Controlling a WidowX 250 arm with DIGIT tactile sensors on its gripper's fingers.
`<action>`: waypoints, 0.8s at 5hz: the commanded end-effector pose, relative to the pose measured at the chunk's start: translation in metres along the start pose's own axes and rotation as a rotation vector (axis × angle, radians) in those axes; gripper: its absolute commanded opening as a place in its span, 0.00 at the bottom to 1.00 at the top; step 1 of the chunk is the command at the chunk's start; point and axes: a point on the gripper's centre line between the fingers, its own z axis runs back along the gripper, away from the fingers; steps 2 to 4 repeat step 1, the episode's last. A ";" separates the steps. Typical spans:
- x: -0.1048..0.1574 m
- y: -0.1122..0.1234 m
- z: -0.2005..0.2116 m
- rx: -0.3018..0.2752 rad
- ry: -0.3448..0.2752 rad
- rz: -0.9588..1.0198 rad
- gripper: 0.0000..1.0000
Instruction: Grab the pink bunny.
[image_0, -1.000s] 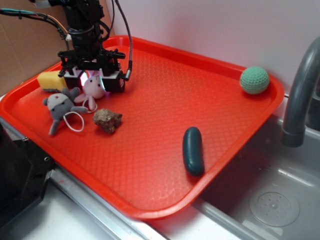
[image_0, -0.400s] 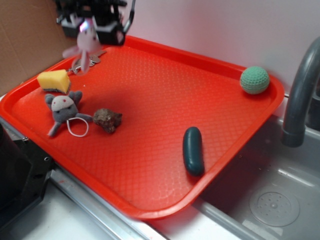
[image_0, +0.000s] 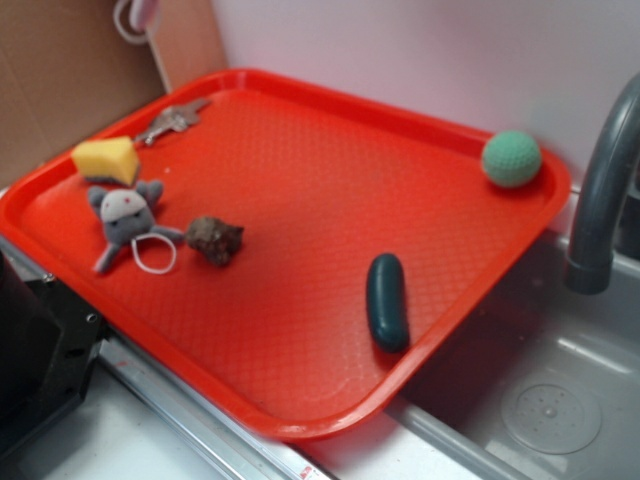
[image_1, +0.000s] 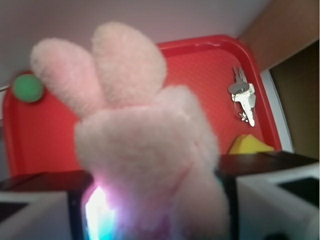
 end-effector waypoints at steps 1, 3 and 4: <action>-0.007 0.016 0.013 -0.032 -0.019 0.071 0.00; -0.007 0.016 0.013 -0.032 -0.019 0.071 0.00; -0.007 0.016 0.013 -0.032 -0.019 0.071 0.00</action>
